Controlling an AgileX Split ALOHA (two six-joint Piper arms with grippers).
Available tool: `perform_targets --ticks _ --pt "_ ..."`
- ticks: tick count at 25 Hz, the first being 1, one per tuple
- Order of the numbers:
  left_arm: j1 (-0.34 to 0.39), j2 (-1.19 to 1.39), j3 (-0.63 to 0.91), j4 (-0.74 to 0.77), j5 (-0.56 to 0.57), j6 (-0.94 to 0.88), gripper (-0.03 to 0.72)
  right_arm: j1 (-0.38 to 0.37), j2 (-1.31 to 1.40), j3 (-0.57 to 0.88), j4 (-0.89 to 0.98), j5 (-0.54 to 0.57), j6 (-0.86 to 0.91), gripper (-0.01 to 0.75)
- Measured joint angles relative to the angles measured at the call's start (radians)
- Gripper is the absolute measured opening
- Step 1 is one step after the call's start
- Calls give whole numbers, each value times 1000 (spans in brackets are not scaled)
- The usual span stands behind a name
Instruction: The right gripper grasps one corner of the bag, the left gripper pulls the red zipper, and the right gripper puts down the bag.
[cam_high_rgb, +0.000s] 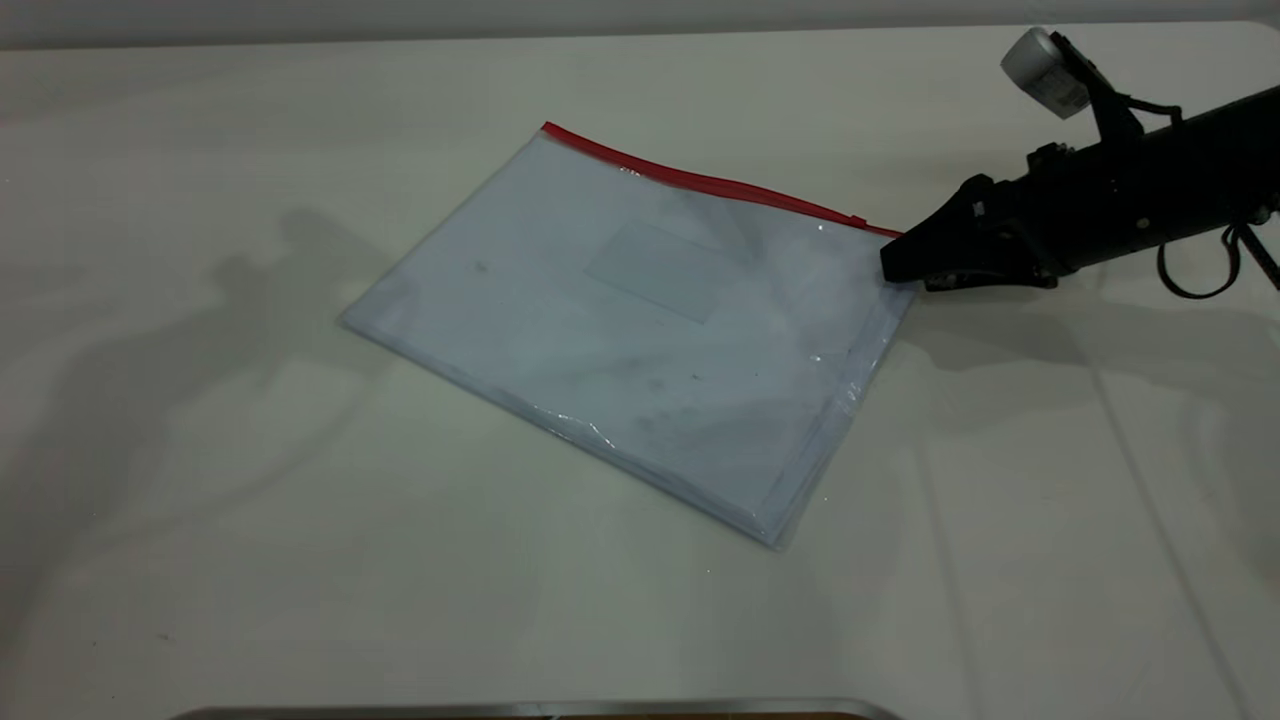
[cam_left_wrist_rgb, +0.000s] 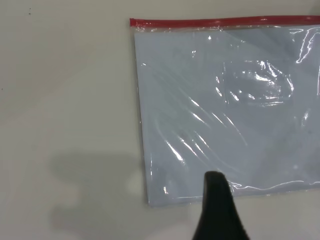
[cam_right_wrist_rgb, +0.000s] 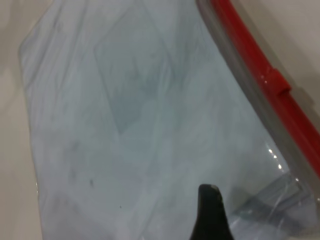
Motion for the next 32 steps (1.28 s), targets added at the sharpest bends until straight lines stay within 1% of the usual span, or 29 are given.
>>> perform_targets --ticks 2,4,6,8,13,14,16,20,24,26,32 --pt "-1 0 0 0 0 0 559 0 8 0 19 26 -7 582" --pt "-1 0 0 0 0 0 559 0 12 0 26 45 -12 559" --pt "-1 0 0 0 -2 0 559 0 12 0 38 63 -15 504" --pt "-1 0 0 0 -2 0 559 0 12 0 46 77 -17 418" --pt "-1 0 0 0 -2 0 559 0 12 0 40 117 -21 87" --pt "-1 0 0 0 -2 0 559 0 12 0 33 131 -21 42" --pt "-1 0 0 0 -2 0 559 0 12 0 19 145 -21 26" --pt "-1 0 0 0 -2 5 559 0 12 -26 -57 157 -20 26" --pt "-3 21 -1 0 -2 19 559 19 12 -119 -194 166 47 26" --pt "-9 53 -6 2 -2 32 559 45 12 -188 -263 168 103 26" --pt "-35 166 -77 1 7 121 559 177 12 -397 -487 180 260 26"
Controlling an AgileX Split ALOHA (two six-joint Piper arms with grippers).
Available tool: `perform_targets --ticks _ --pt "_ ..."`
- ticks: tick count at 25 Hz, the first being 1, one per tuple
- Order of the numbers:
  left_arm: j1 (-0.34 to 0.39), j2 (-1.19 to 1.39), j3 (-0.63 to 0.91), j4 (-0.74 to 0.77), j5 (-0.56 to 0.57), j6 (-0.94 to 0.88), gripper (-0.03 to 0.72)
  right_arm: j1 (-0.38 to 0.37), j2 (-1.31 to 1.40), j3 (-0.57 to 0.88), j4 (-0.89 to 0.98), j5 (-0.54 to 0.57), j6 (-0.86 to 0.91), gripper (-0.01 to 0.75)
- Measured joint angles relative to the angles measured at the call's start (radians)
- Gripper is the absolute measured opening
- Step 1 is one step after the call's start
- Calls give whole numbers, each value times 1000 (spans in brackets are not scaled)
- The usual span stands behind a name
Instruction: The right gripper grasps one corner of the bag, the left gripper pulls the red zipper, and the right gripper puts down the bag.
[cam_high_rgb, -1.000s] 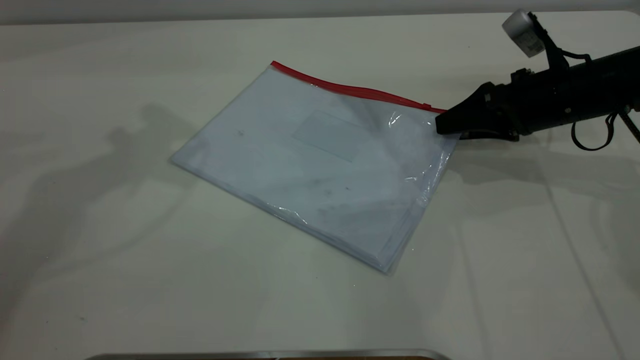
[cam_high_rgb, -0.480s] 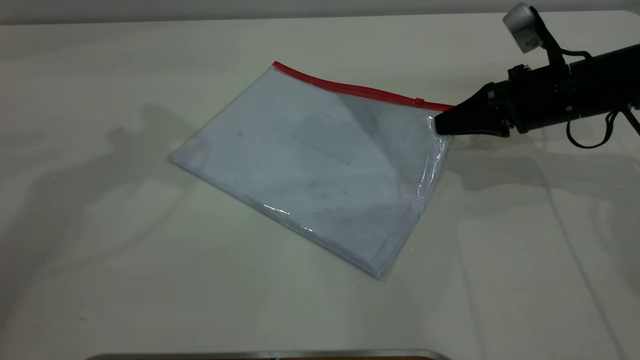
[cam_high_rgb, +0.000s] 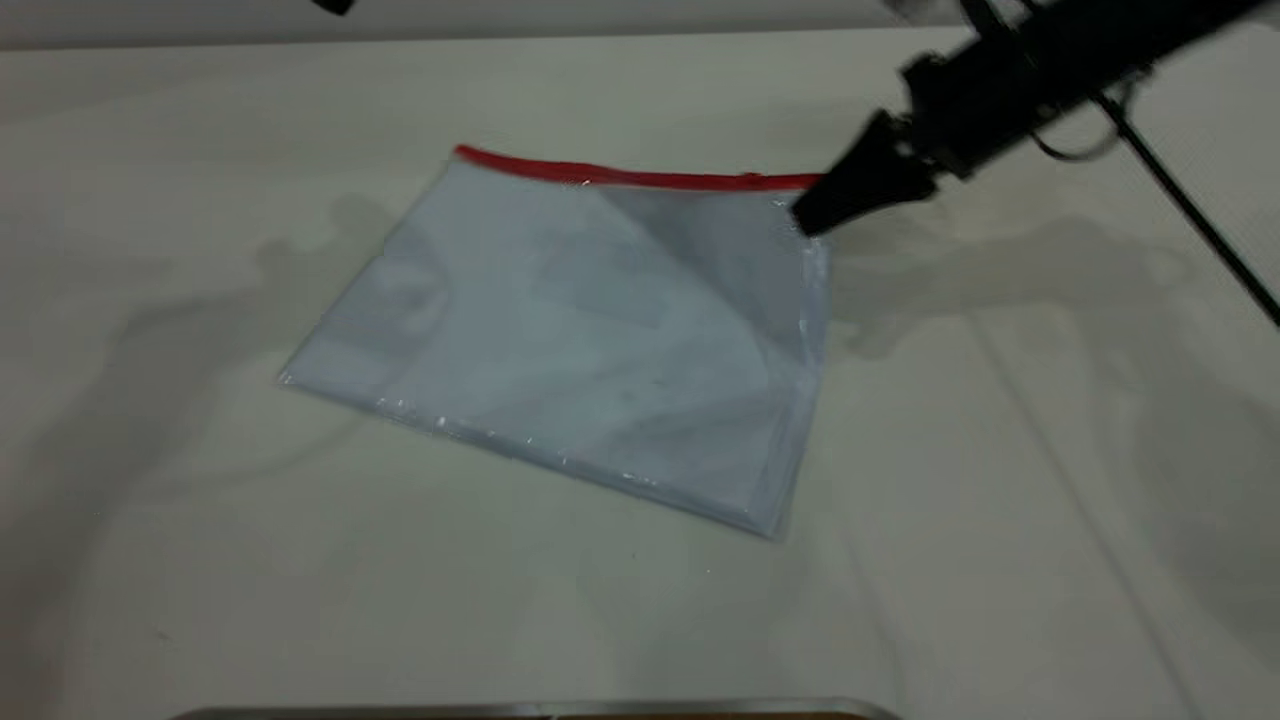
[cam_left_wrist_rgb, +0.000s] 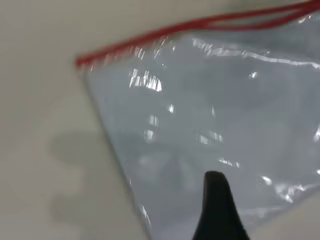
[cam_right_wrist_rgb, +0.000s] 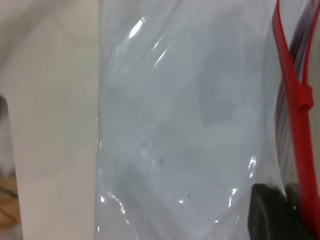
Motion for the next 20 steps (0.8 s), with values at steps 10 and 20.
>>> perform_targets --ticks 10,20 --pt "-107 134 -94 -2 17 307 559 162 1 -183 -45 3 59 26" --pt "-120 192 -105 -87 -15 513 559 175 13 -183 121 6 -95 26"
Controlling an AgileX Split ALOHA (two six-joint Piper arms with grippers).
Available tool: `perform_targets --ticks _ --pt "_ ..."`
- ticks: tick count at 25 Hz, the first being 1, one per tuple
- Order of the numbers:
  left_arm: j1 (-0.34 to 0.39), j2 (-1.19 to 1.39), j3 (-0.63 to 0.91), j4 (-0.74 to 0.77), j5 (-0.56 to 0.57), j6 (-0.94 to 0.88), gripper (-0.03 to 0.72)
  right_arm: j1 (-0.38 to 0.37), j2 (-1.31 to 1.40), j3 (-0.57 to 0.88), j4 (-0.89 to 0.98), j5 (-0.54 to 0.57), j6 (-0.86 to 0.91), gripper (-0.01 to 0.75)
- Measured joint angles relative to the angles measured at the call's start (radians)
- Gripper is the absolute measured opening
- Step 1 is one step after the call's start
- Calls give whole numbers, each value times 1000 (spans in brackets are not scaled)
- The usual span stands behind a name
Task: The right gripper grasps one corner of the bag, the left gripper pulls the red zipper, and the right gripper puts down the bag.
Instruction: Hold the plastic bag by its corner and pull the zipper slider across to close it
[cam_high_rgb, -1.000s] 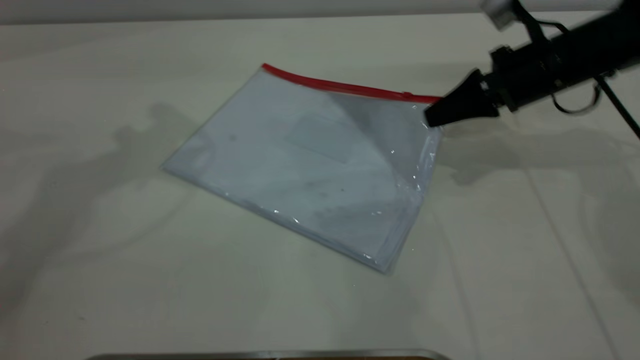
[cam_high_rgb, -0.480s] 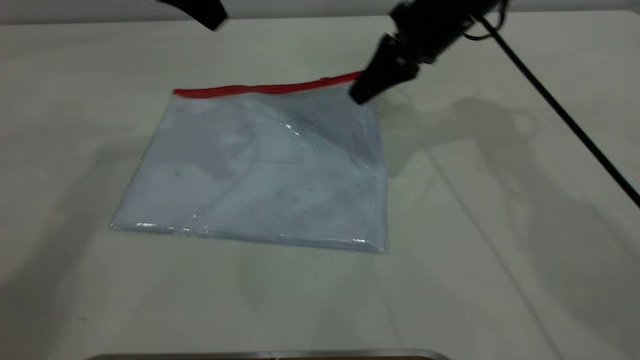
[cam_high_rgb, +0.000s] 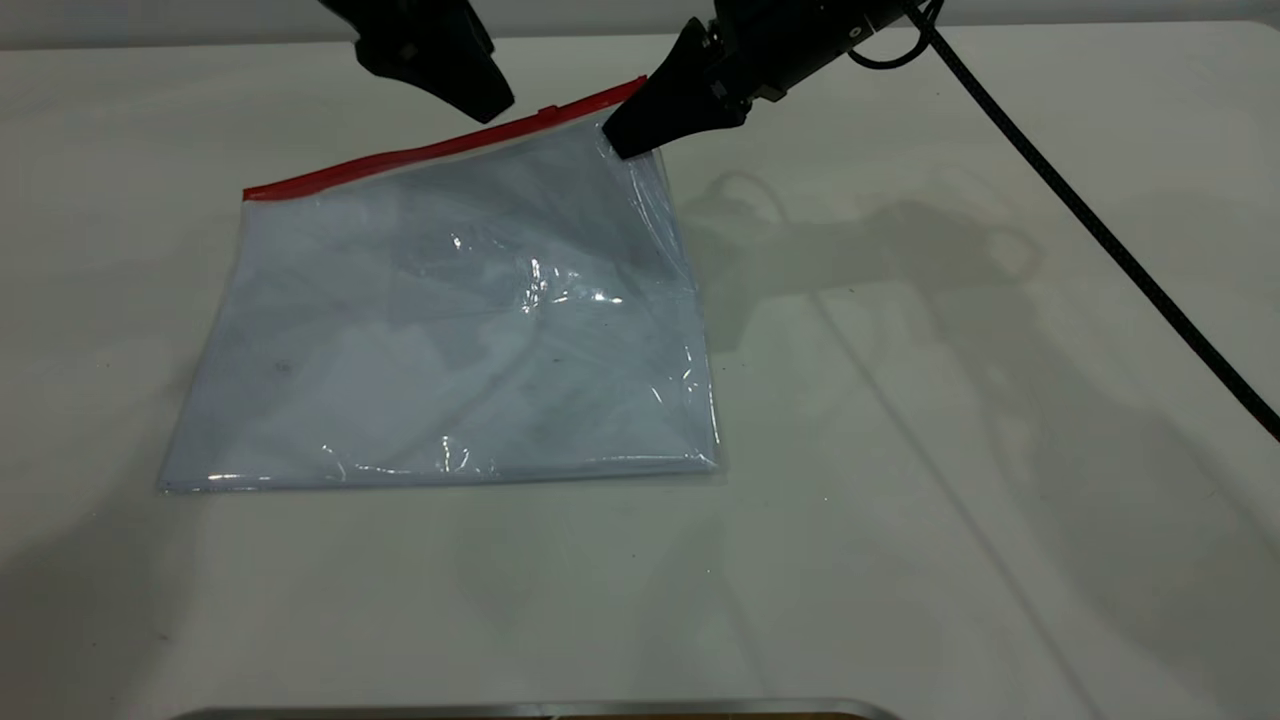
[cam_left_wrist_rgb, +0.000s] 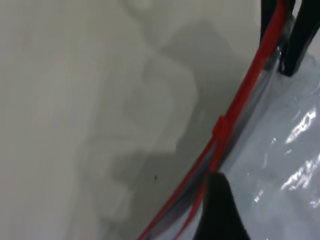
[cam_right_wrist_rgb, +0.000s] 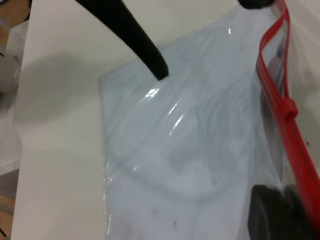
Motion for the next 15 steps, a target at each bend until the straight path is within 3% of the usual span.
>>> perform_targets --ticks 9,15 --pt "0 51 0 -198 -44 199 559 0 2 -1 2 29 -10 26" --pt "0 81 0 -222 -46 231 524 0 2 -1 -15 42 -10 26"
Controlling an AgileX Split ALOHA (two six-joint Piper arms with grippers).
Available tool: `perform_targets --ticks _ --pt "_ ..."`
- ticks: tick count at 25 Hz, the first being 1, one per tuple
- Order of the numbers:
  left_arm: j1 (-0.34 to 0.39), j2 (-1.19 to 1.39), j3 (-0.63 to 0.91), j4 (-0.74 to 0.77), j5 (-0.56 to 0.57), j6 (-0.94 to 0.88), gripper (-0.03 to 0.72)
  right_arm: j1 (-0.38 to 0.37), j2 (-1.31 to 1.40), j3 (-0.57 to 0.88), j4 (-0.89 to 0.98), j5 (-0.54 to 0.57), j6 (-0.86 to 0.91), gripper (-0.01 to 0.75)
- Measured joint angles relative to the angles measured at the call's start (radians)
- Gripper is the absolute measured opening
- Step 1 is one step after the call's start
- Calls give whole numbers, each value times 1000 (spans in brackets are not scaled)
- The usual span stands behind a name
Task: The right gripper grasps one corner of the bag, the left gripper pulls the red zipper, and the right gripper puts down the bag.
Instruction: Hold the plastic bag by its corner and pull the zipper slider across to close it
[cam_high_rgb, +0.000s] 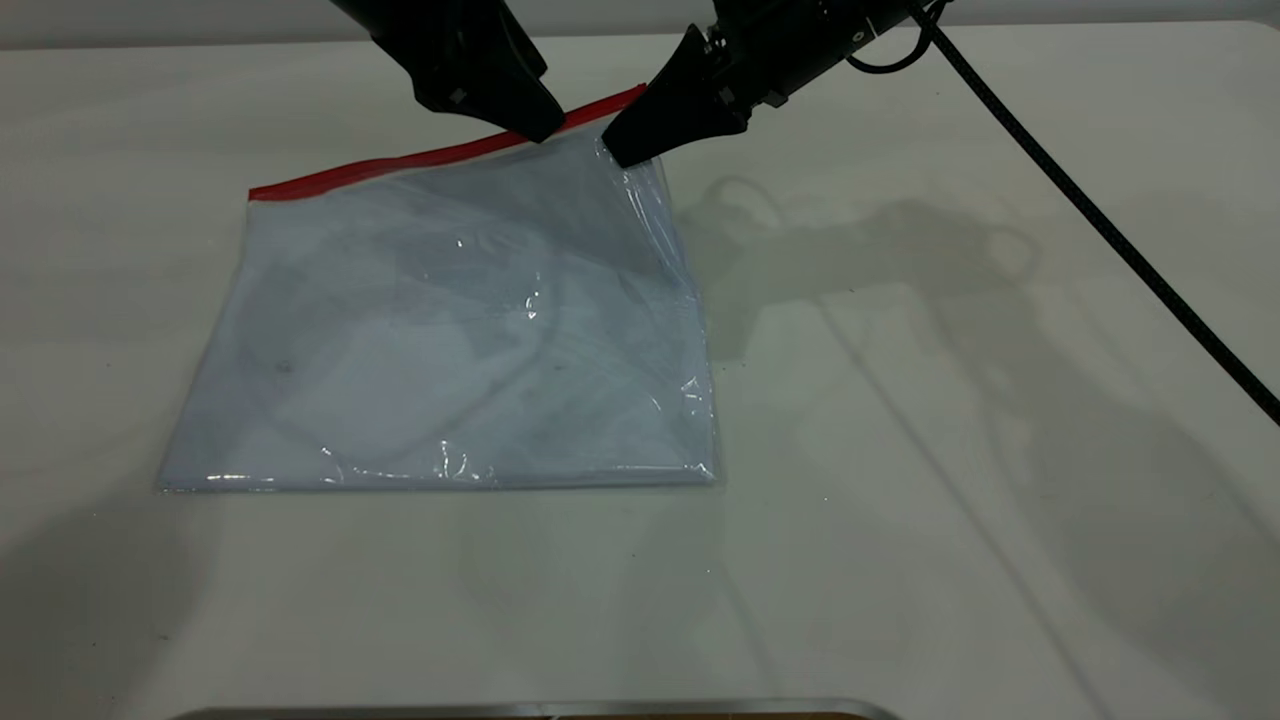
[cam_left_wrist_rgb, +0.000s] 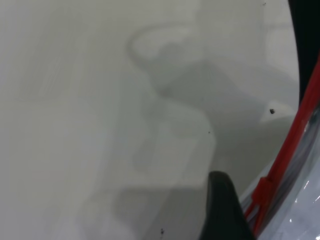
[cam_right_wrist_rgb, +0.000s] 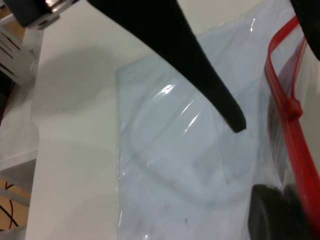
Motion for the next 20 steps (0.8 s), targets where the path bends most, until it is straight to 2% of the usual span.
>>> perform_targets --ticks 5,13,16,20 --pt "0 8 0 -2 -1 6 453 0 0 0 -3 1 0 26" --pt "0 8 0 -4 -1 7 284 0 0 0 -3 1 0 26" --pt "0 8 0 -4 -1 7 252 0 0 0 -3 1 0 26" --pt "0 8 0 -4 -2 7 247 0 0 0 -3 1 0 26"
